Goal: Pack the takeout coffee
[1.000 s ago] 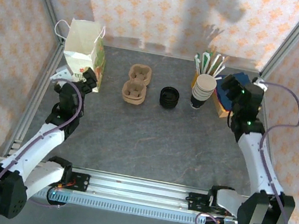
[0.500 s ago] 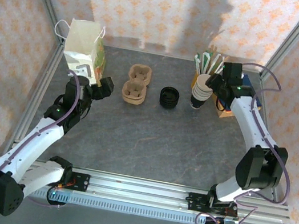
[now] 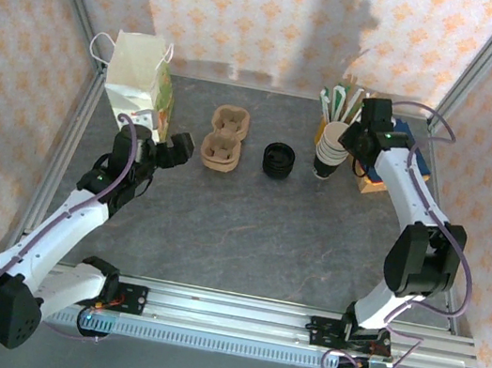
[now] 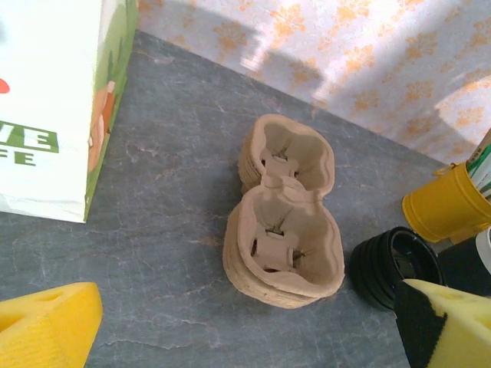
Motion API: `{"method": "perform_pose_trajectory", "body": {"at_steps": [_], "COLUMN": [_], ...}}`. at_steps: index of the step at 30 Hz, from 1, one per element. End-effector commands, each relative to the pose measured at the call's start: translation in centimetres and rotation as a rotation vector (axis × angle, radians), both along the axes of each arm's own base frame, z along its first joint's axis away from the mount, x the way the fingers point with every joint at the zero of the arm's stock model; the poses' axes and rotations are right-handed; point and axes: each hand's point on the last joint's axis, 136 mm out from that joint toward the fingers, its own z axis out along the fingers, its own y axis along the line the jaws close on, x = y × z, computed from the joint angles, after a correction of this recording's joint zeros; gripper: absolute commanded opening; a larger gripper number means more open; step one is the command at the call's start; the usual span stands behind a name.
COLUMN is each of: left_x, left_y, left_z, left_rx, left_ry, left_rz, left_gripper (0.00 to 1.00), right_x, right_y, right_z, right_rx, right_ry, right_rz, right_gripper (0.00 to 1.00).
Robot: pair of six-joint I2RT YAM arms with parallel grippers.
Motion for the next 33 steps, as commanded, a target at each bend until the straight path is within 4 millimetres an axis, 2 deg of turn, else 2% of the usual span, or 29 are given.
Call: {"method": "perform_pose_trajectory", "body": {"at_steps": [1, 5, 15, 28, 33], "left_x": [0.3, 0.4, 0.6, 0.6, 0.5], "left_y": [-0.8, -0.9, -1.2, -1.0, -1.0], "left_z": [1.2, 1.2, 0.8, 0.5, 0.5], "left_rx": [-0.020, -0.022, -0.026, -0.012, -0.006], "left_ry": [-0.022, -0.023, -0.018, -0.009, -0.011], "left_rz": [-0.032, -0.037, -0.046, -0.043, -0.042], "left_gripper": [0.99, 0.98, 0.97, 0.97, 0.97], "right_x": [0.5, 0.7, 1.0, 1.8, 2.0], "right_y": [-0.1, 0.2, 0.2, 0.6, 0.6], "right_z": [0.6, 0.4, 0.5, 0.2, 0.5], "right_rx": [-0.014, -0.003, -0.002, 0.014, 0.016], "right_ry": [-0.002, -0.002, -0.006, -0.010, -0.010], "right_rz": [-0.011, -0.002, -0.004, -0.003, -0.003], "right_gripper": [0.39, 0.31, 0.24, 0.20, 0.14]}}
